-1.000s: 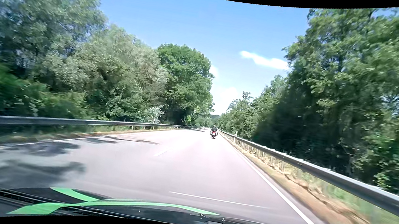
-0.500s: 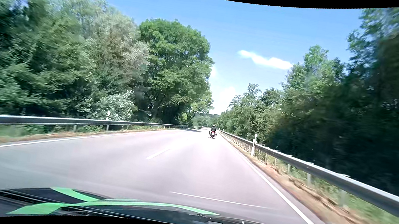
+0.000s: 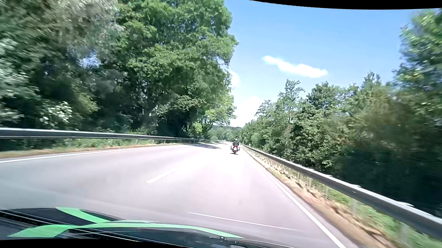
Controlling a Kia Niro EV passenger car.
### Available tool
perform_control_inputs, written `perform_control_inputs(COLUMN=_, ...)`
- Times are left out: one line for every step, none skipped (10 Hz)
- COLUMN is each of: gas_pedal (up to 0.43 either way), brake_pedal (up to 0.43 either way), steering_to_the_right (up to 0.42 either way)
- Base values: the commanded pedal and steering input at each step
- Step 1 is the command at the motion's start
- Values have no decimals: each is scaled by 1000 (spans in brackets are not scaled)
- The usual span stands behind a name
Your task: Follow the waypoints while adhering to traffic rules and regulations
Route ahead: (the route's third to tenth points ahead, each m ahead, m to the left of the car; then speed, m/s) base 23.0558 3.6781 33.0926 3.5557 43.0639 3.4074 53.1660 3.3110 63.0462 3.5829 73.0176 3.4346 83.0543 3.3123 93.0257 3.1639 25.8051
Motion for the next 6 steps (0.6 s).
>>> perform_control_inputs(gas_pedal=209, brake_pedal=0, steering_to_the_right=0)
perform_control_inputs(gas_pedal=209, brake_pedal=0, steering_to_the_right=0)
perform_control_inputs(gas_pedal=209, brake_pedal=0, steering_to_the_right=0)
perform_control_inputs(gas_pedal=220, brake_pedal=0, steering_to_the_right=0)
perform_control_inputs(gas_pedal=228, brake_pedal=0, steering_to_the_right=0)
perform_control_inputs(gas_pedal=248, brake_pedal=0, steering_to_the_right=0)
